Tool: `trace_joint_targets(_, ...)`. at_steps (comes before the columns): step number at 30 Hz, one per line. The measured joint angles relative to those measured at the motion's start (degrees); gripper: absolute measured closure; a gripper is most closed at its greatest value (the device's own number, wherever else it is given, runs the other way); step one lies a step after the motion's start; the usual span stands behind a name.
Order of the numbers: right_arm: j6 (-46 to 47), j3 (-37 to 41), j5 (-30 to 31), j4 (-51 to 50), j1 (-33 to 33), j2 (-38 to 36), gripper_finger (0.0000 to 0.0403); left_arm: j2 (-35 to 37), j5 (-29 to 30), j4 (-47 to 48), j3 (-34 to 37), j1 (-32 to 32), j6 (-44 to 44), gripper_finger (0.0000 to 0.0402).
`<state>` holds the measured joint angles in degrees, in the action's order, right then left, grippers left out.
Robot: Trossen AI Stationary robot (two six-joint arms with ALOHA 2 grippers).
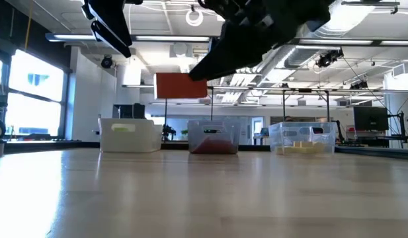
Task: Sort & place blocks by color
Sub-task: Put the orange block into the black bin
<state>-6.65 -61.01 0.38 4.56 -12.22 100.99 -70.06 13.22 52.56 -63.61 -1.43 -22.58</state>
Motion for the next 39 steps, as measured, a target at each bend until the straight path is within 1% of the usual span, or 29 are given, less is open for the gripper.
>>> trace_joint_targets(10,-3.99,0.00,12.19,-2.08,5.73,-6.18,0.0300,0.00,0.08,-0.06,0.00,0.02,2.21,0.0161)
trace_joint_targets(15,-4.99,0.00,16.68,-3.30,10.06,-6.52,0.0300,0.00,0.08,-0.07,0.00,0.02,2.24,0.0161)
trace_joint_targets(20,-3.81,0.00,20.11,-4.43,14.96,-6.52,0.0300,0.00,0.15,-0.17,0.18,0.11,3.44,0.0161)
trace_joint_targets(22,-3.72,0.00,21.50,-4.41,16.72,-6.52,0.0300,0.00,1.24,-1.12,1.19,0.71,4.18,0.0161)
trace_joint_targets(25,-2.07,0.00,21.84,-4.44,19.38,-6.52,0.0300,0.00,1.55,-3.57,3.38,1.63,4.21,0.0161)
trace_joint_targets(30,1.81,0.00,21.64,-4.87,23.65,-5.97,0.0301,0.00,-0.01,-9.06,6.94,4.22,3.71,0.0161)
trace_joint_targets(37,8.06,0.00,20.51,-4.48,28.76,-2.78,0.0301,0.00,-0.23,-15.80,10.58,7.89,2.81,0.0161)
trace_joint_targets(39,9.21,-0.01,20.16,-4.49,29.59,-1.78,0.0301,0.01,-1.93,-17.72,11.70,8.56,2.79,0.0161)
